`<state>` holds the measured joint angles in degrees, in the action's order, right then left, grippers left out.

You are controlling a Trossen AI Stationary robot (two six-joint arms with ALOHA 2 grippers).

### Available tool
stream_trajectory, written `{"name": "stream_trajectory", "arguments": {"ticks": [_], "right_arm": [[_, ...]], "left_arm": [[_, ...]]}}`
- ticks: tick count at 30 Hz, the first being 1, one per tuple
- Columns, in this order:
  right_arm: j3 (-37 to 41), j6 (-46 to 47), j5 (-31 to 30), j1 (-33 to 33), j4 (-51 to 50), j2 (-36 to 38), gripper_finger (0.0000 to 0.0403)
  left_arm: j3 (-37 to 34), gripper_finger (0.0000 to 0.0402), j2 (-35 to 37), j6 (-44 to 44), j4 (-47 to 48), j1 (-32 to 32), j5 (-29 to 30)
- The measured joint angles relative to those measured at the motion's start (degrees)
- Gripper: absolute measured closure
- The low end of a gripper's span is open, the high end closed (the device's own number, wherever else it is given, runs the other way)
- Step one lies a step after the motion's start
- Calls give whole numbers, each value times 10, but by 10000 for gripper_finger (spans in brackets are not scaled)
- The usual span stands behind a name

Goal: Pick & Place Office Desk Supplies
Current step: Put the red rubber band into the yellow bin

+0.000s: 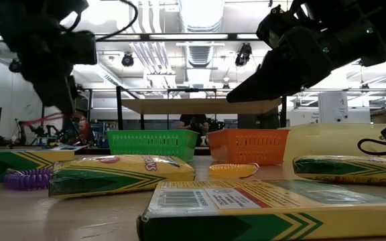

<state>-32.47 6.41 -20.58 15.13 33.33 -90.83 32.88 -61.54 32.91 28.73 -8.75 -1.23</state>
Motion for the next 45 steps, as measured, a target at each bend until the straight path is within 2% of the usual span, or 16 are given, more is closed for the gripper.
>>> {"name": "stream_trajectory", "arguments": {"ticks": [10,18,25,36,41,45], "right_arm": [[0,0,0,0,0,0,288],[0,0,0,0,0,0,280],[0,0,0,0,0,0,279],[0,0,0,0,0,0,294],[0,0,0,0,-1,0,298],[0,0,0,0,-1,0,297]], "left_arm": [[55,401,7,-64,-28,-11,26],[78,401,7,-128,-126,-24,75],[76,401,6,-159,-207,-24,88],[-13,401,-9,-187,-459,-24,88],[-43,401,-53,-195,-558,-24,93],[-45,401,-108,-196,-603,-24,114]]}}
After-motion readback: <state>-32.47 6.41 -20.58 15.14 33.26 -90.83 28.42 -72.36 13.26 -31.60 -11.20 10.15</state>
